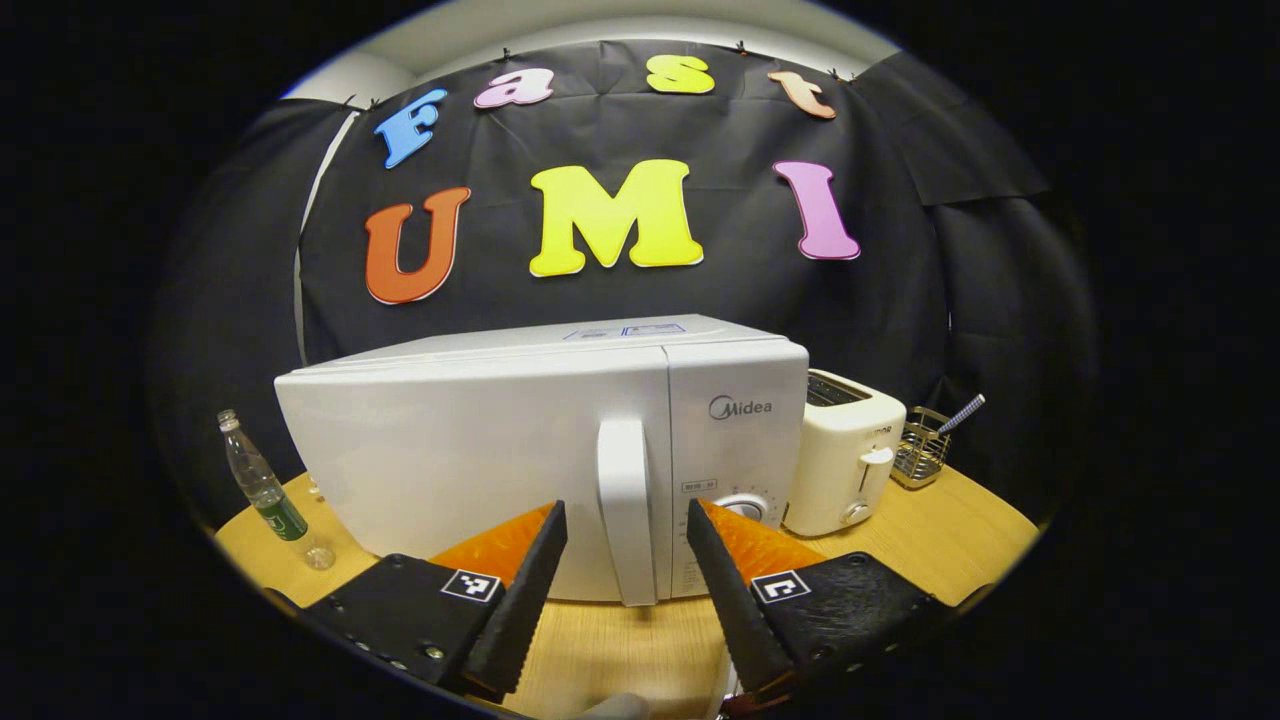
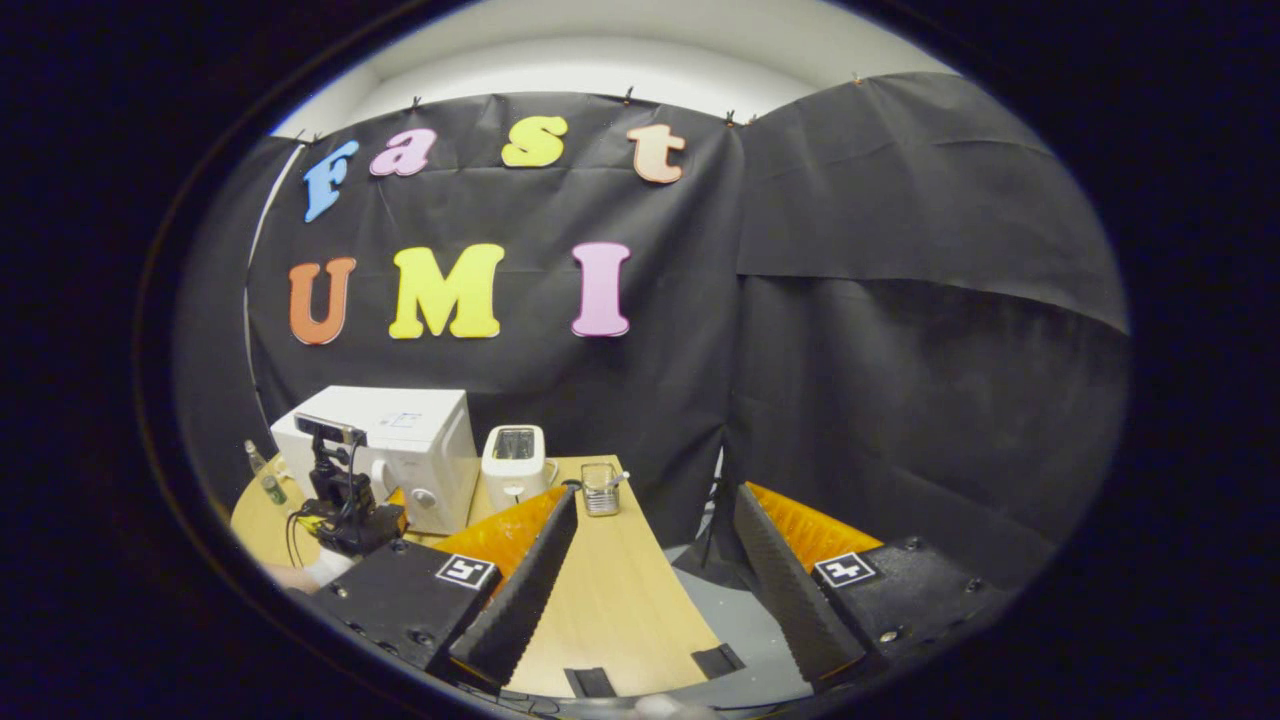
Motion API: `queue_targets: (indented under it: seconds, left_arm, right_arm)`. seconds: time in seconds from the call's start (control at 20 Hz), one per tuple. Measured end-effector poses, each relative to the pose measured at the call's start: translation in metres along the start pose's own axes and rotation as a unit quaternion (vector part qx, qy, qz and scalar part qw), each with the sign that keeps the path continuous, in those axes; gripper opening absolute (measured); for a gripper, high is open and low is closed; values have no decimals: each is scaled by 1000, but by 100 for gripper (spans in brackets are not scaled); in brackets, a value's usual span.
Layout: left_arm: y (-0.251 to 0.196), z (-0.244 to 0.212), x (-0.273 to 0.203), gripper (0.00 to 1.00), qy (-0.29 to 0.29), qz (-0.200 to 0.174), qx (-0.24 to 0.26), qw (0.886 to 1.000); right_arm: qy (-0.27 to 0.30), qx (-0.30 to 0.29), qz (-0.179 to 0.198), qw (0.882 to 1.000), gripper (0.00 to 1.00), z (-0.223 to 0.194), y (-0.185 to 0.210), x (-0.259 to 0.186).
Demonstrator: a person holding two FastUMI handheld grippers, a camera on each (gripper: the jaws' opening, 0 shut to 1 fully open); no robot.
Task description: Open the microwave oven with the left hand, put the food in, and close the microwave oven.
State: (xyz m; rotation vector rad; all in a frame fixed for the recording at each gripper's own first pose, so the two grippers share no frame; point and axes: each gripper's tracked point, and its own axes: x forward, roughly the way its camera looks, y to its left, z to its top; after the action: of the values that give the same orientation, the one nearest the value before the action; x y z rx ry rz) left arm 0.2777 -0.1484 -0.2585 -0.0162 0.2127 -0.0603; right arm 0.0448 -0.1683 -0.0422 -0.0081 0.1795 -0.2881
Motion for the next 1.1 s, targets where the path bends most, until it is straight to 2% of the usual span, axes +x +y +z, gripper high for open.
queue_targets:
  seconds: [0.05, 0.1, 0.15, 0.25, 0.35, 0.4, 0.55, 0.6, 0.65, 0.7, 0.75, 0.8, 1.0, 1.05, 1.1]
  left_arm:
    - [0, 2, 3, 72, -2, 3, -3, 1000]
    - [2, 4, 5, 65, -6, 8, -4, 1000]
    - [5, 4, 8, 46, -5, 14, -6, 1000]
    - [-1, 6, 8, 30, -3, 6, -15, 1000]
    - [3, 4, 11, 23, -5, 11, -11, 1000]
    - [2, 3, 11, 23, -6, 11, -9, 1000]
    - [2, 1, 9, 14, 2, 3, -4, 1000]
    - [2, 1, 9, 24, 1, 1, -3, 1000]
    - [2, 2, 9, 14, 0, -1, -5, 1000]
    - [2, 2, 9, 14, 3, -2, -6, 1000]
    - [2, 3, 8, 14, 2, -3, -4, 1000]
    - [2, 2, 8, 15, 5, -7, -3, 1000]
    - [3, -1, 5, 14, 19, -11, -1, 1000]
    - [2, 0, 4, 14, 16, -14, -2, 1000]
    - [1, -1, 2, 14, 20, -16, -5, 1000]
  right_arm:
    - [2, -2, 3, 1000, 100, -2, -1, 3]
    - [3, -3, 4, 1000, 100, -3, 0, 6]
    - [4, -2, 7, 1000, 100, -4, -1, 9]
    - [9, 3, 15, 1000, 100, -6, 1, 14]
    - [12, 5, 20, 1000, 100, -9, 2, 18]
    - [13, 6, 20, 1000, 100, -9, 1, 20]
    - [14, 11, 27, 999, 100, -10, 3, 22]
    - [12, 11, 27, 999, 100, -9, 3, 23]
    - [12, 12, 30, 999, 100, -9, 4, 24]
    - [14, 10, 30, 999, 100, -10, 6, 24]
    - [14, 7, 32, 999, 91, -9, 6, 25]
    - [11, 3, 34, 999, 100, -7, 7, 25]
    - [-2, -13, 49, 999, 100, 5, 19, 22]
    - [-5, -15, 54, 998, 91, 7, 23, 22]
    - [-7, -19, 58, 998, 100, 10, 26, 22]
